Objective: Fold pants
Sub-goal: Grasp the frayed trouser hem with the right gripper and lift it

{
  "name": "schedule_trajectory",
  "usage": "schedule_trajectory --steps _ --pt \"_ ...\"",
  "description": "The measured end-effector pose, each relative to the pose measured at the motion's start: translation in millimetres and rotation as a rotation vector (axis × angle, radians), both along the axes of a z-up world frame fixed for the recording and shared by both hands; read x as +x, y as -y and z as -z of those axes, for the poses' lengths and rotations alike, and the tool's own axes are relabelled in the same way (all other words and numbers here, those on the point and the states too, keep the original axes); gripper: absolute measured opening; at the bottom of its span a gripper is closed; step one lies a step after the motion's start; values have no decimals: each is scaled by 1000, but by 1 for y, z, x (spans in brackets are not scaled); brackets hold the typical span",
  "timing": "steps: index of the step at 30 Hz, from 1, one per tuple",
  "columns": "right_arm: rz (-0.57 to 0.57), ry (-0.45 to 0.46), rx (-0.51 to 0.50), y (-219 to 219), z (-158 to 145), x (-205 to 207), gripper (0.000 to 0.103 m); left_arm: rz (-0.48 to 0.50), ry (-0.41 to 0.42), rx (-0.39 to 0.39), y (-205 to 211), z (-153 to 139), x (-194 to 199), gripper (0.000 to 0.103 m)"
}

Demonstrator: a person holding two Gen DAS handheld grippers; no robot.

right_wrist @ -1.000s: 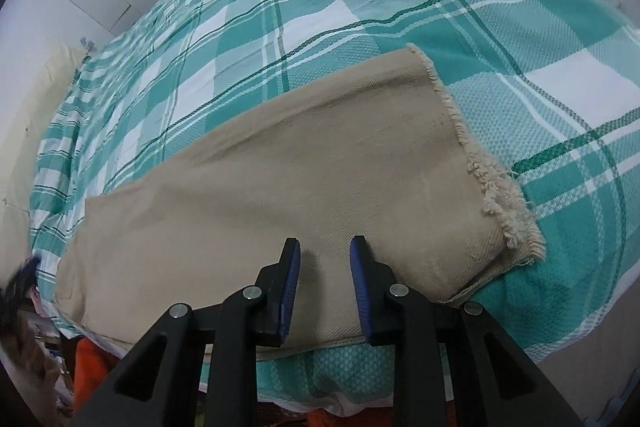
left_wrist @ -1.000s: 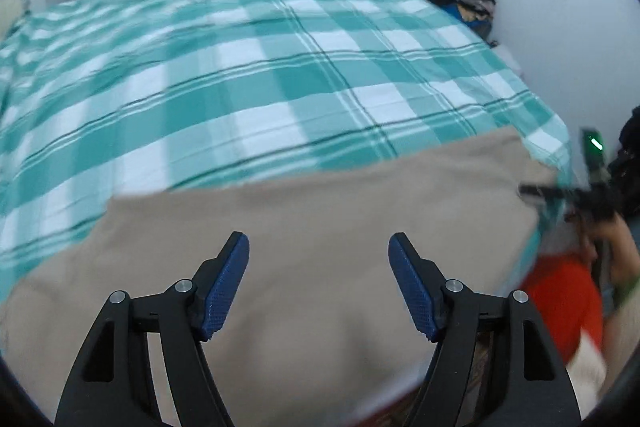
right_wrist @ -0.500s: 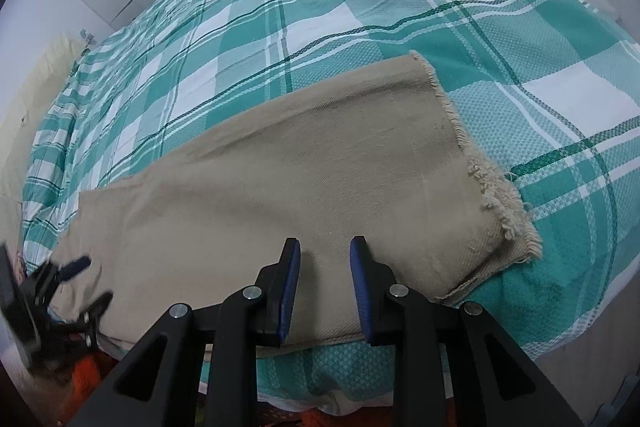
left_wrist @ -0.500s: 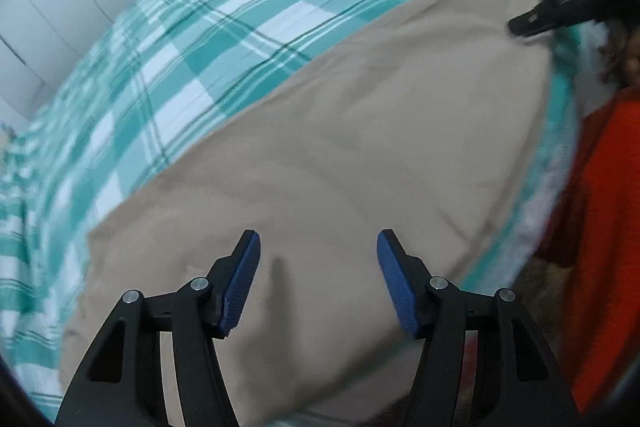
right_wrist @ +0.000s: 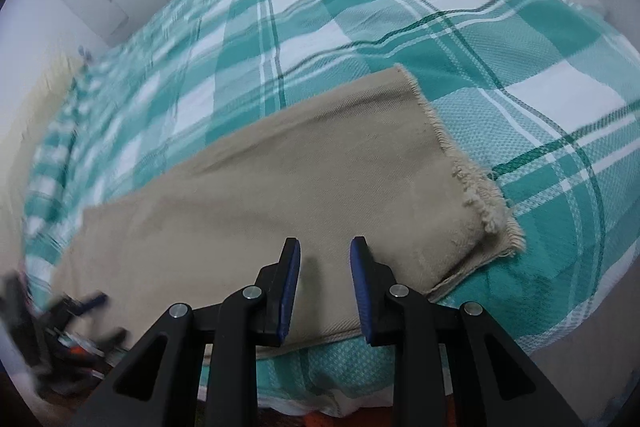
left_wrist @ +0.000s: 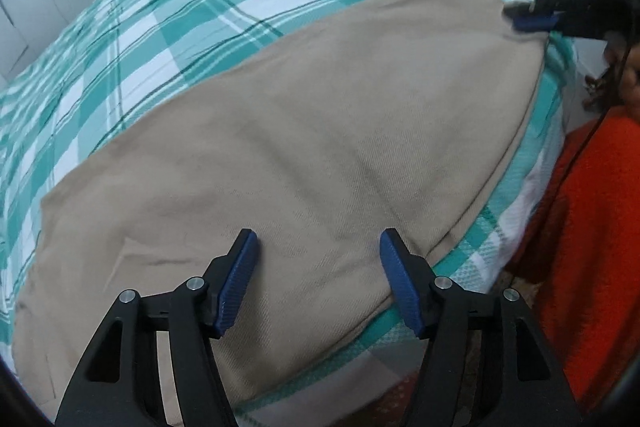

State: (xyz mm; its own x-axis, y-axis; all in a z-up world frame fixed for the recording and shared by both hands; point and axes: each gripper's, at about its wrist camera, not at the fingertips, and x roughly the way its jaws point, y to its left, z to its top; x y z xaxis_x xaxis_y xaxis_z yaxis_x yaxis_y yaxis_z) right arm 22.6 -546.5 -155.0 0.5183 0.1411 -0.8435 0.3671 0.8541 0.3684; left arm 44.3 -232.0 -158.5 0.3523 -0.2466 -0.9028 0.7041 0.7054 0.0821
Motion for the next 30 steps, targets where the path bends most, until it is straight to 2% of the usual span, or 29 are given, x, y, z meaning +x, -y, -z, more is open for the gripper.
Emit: schedule_trajectory --steps 3,4,6,9,14,17,19,22,23,24,25,27,28,30 --pt "133 150 83 21 -13 -25 27 -11 -3 -8 -1 -3 -1 67" --pt "190 219 122 32 -19 -40 30 -9 -3 -7 -2 -3 0 67" --pt "311 289 186 53 -25 -69 37 -14 -6 -13 -2 -3 0 67" --pt "366 278 283 67 -19 -91 39 -18 3 -19 -3 -1 1 67" --pt "300 214 417 57 -1 -85 39 -19 4 -19 -3 -1 2 67" --pt "270 155 376 51 4 -66 39 -21 3 -18 -3 -1 3 67" --pt "269 114 384 51 14 -55 39 -25 7 -17 -2 -1 2 67" --pt "260 111 395 50 20 -40 39 -28 20 -10 -2 1 0 67" --pt "241 103 382 47 21 -34 35 -26 29 -5 -1 2 -1 67" --pt "201 77 332 41 22 -24 19 -10 42 -1 0 2 -2 67" --pt "181 50 286 36 23 -18 8 -8 50 0 0 3 -3 68" --pt "163 36 190 23 14 -12 8 -19 59 -16 -3 1 -3 71" --pt "157 43 161 21 10 -11 8 -34 59 -28 -7 -1 -2 78" --pt "163 82 104 16 -2 -14 7 -66 -6 -50 -21 -11 3 85"
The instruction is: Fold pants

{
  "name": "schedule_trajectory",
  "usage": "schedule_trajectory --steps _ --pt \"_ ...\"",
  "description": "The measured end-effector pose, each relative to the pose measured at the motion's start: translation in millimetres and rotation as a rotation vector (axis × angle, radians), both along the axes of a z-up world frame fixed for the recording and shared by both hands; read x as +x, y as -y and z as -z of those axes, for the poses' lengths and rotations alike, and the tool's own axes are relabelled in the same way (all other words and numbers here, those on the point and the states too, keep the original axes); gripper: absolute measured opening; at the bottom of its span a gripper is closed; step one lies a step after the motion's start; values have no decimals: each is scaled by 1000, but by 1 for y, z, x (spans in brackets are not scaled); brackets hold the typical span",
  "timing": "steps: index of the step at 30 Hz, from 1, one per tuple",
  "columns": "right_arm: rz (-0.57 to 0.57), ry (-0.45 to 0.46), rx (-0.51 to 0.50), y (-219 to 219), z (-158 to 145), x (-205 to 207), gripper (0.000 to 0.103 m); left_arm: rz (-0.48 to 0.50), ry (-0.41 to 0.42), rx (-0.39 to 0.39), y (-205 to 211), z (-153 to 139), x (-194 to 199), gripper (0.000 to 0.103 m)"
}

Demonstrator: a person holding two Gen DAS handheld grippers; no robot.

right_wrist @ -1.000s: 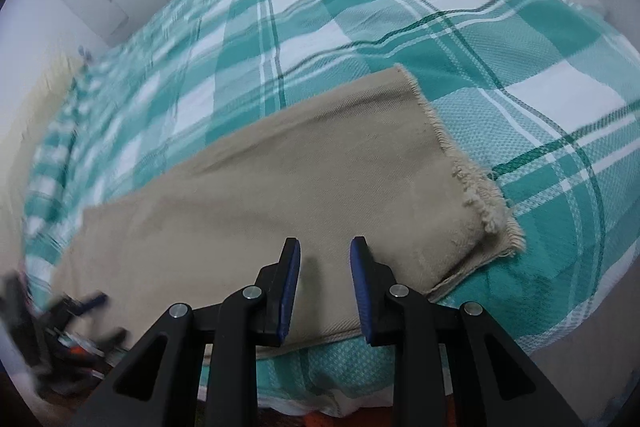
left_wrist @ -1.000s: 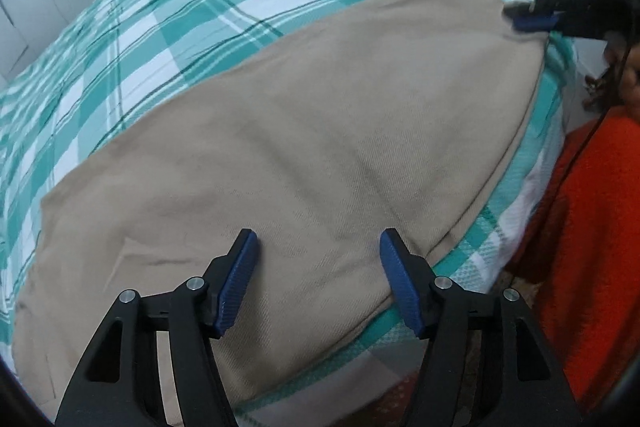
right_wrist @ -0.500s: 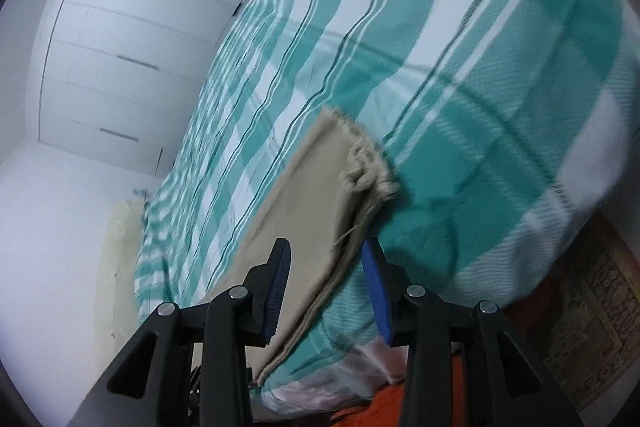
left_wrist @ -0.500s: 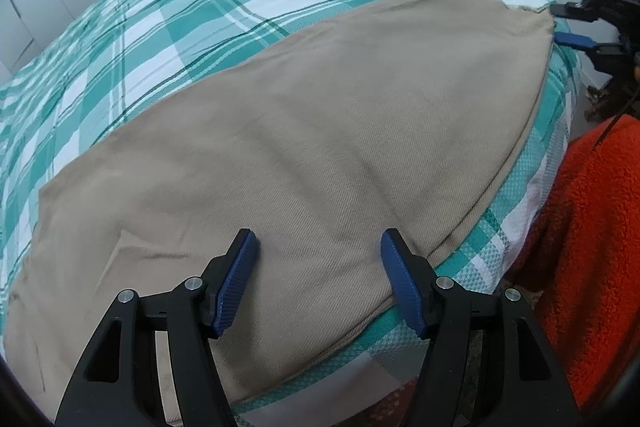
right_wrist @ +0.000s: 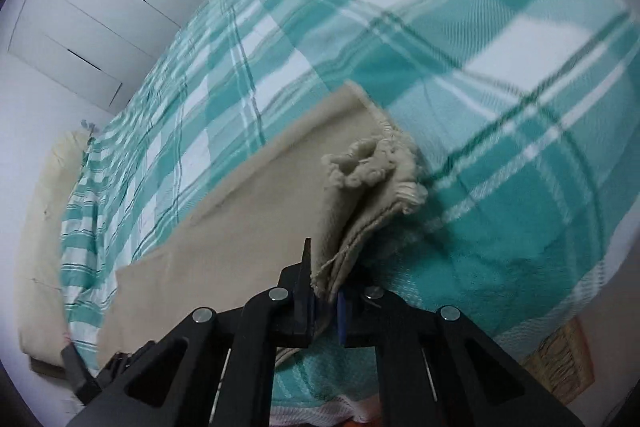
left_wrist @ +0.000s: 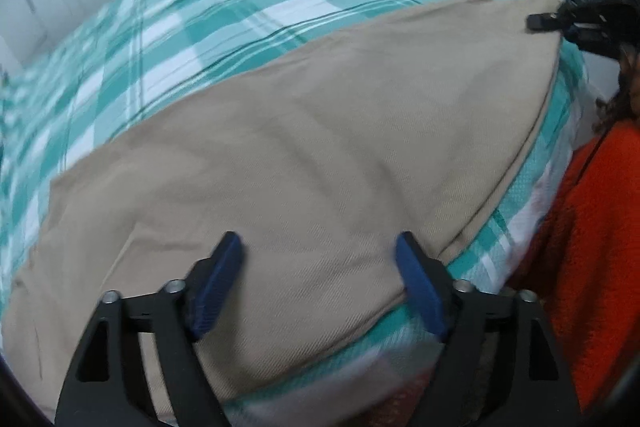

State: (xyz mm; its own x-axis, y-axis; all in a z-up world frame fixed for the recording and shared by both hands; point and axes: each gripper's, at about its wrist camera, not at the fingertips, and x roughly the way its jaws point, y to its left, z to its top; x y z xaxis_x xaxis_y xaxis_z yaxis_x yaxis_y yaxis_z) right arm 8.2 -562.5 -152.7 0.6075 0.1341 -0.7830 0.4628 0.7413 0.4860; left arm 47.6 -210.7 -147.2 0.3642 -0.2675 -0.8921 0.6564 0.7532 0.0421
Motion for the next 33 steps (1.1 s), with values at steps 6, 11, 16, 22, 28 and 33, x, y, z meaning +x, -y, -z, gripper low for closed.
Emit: schedule_trajectory --steps 6,11,16,22,28,33 --pt "-47 193 -133 -36 -88 -16 7 -140 -91 -130 -97 -36 11 87" --pt "-252 358 -267 -128 -185 0 8 -367 -108 -217 -196 -42 22 87" --pt "-512 455 -290 -243 -229 21 8 -584 -81 -294 -279 -35 15 87" --pt "-782 422 -246 -378 -187 40 21 -769 -95 -336 -338 -17 10 87" --pt "-858 357 -146 -412 -122 30 58 -849 -35 -385 -361 -18 4 87" --pt "-643 331 -392 -348 -108 25 58 -811 2 -374 -340 -25 7 86"
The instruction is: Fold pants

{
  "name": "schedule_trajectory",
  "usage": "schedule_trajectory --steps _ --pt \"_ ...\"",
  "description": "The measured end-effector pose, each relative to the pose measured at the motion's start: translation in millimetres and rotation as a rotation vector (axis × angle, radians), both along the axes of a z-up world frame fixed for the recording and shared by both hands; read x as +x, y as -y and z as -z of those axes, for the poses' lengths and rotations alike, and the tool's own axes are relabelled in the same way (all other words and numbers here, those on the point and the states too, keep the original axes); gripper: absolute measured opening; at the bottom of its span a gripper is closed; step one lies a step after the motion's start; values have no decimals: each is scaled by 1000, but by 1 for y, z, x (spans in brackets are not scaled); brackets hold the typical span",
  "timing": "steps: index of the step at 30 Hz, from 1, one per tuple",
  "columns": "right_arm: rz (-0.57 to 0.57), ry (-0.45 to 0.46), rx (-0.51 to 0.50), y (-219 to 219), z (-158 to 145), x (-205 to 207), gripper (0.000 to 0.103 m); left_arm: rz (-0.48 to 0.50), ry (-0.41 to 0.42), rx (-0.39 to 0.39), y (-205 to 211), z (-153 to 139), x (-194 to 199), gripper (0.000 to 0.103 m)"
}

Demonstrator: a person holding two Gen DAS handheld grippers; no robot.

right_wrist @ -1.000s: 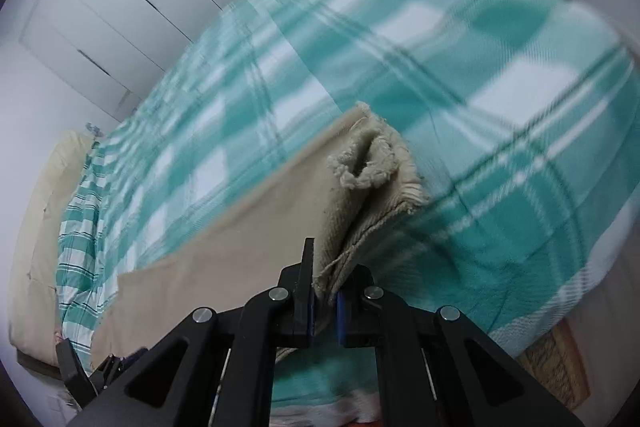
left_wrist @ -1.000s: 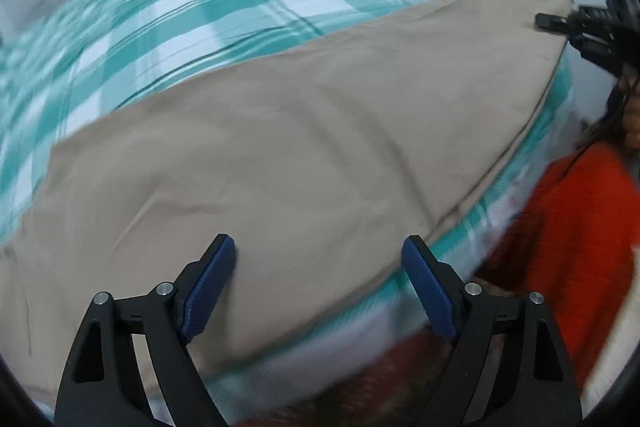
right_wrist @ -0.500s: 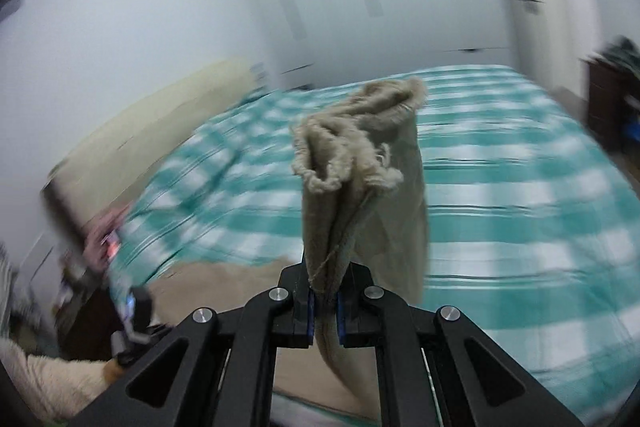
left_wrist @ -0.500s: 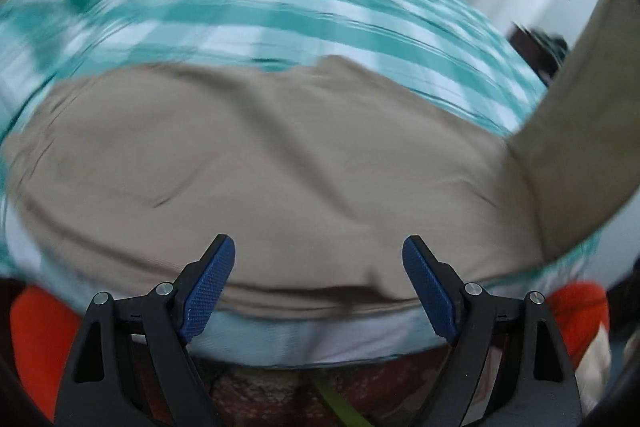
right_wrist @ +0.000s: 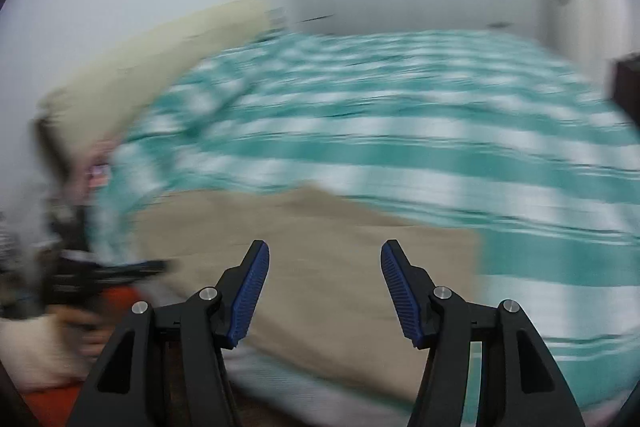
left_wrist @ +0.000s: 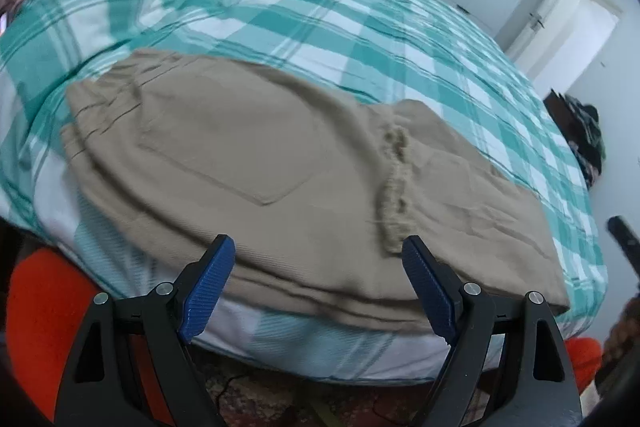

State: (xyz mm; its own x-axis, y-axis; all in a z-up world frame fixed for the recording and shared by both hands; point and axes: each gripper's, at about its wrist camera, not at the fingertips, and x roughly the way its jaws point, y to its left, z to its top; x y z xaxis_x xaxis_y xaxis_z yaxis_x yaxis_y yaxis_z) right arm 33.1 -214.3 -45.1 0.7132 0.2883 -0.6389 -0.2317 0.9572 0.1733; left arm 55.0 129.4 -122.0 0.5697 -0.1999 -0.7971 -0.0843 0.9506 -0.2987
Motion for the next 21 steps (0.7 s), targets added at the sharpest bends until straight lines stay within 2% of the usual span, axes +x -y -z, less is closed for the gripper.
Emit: schedule_trajectory --steps 2,4,5,6,8,9,11,13,15,17,18,19,20,21 --pt "64 -29 3 33 22 3 54 63 21 25 20 -7 3 86" --pt "45 -93 62 45 45 7 45 149 35 42 49 -14 9 87" --pt "26 -132 78 45 60 8 44 196 32 44 64 -16 13 87" --pt "-13 -237 49 38 90 12 42 246 24 45 82 -18 18 87" --pt "-31 -341 -46 25 121 15 41 342 12 49 117 -19 27 87" --pt "-21 -307 -70 21 122 12 41 396 11 61 136 -17 32 87" --pt "-12 -327 -72 23 119 17 41 442 1 123 165 -6 42 87" --pt "-7 -332 -50 27 120 17 41 429 -39 207 178 16 51 87" --pt "-14 -322 -48 29 121 14 42 361 -106 287 169 39 57 86" --pt "-18 -326 -56 29 120 14 41 299 -92 282 147 40 55 85" --pt "-19 -326 -56 29 121 14 42 253 -95 329 134 38 55 85" --pt "-19 -320 -57 29 121 13 42 211 -106 354 119 38 57 89" --pt "-20 -317 -56 29 121 13 42 169 -122 335 100 38 59 91" --pt "-21 -317 -53 27 121 14 42 118 -144 268 74 38 62 91"
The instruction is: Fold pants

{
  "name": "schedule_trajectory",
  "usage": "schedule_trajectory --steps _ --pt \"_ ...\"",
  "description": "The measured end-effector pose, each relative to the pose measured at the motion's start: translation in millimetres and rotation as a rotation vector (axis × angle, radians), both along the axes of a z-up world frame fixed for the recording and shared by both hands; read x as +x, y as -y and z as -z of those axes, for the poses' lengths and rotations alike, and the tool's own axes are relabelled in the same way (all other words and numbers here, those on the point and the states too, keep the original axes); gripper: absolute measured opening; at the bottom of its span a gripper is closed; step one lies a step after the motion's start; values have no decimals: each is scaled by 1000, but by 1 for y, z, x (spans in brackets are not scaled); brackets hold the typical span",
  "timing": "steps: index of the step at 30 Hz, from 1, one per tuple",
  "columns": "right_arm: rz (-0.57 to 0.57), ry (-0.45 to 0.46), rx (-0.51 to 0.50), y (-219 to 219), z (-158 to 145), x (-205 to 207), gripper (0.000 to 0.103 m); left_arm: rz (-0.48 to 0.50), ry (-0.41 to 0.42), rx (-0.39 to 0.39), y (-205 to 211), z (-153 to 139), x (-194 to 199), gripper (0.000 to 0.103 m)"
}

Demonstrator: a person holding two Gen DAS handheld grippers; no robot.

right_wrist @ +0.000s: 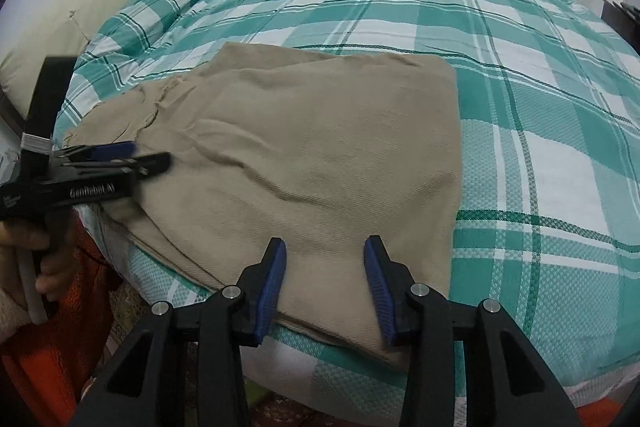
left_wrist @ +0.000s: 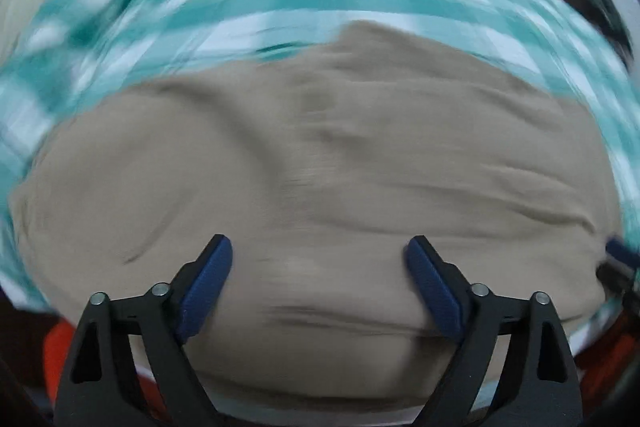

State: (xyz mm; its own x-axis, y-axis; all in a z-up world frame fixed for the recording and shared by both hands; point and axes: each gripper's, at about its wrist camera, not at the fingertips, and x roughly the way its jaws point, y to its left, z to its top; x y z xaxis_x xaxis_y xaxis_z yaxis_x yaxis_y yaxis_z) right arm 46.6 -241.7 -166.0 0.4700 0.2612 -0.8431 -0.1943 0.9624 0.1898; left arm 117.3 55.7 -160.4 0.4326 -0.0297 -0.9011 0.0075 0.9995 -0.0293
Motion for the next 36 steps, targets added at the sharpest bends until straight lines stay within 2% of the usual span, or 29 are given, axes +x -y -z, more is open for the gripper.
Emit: schedule_trajectory --steps 3,5,7,10,13,16,19,20,21,22,27,36 --pt "0 -8 12 2 2 3 42 -89 1 -63 -36 -7 -3 89" --pt "2 -13 11 1 2 4 42 -105 31 -112 -41 -20 -11 89" --pt "2 -12 4 0 2 4 42 -85 73 -177 -35 -33 -17 89" --pt "2 -7 -6 -1 2 3 42 23 107 -206 0 -48 -15 90" --pt "1 0 -11 -1 2 2 42 182 104 -174 54 -50 -12 91" --pt "0 7 -13 -2 2 1 42 266 83 -126 85 -38 -10 91" --pt "-2 18 -23 -3 2 0 42 251 -14 -90 89 -6 -7 90" --pt "-2 20 -25 -3 3 -1 42 255 -13 -97 87 0 -9 90" --pt "-3 22 -27 -4 3 -1 42 277 26 -89 86 0 -15 90" --pt "-6 22 -30 -4 3 -2 42 302 42 -56 88 0 -19 91" --pt "-17 39 -64 -8 4 -4 42 302 8 -56 88 2 -13 91" --pt "-14 45 -81 -10 4 -5 42 319 11 -51 92 9 -14 91"
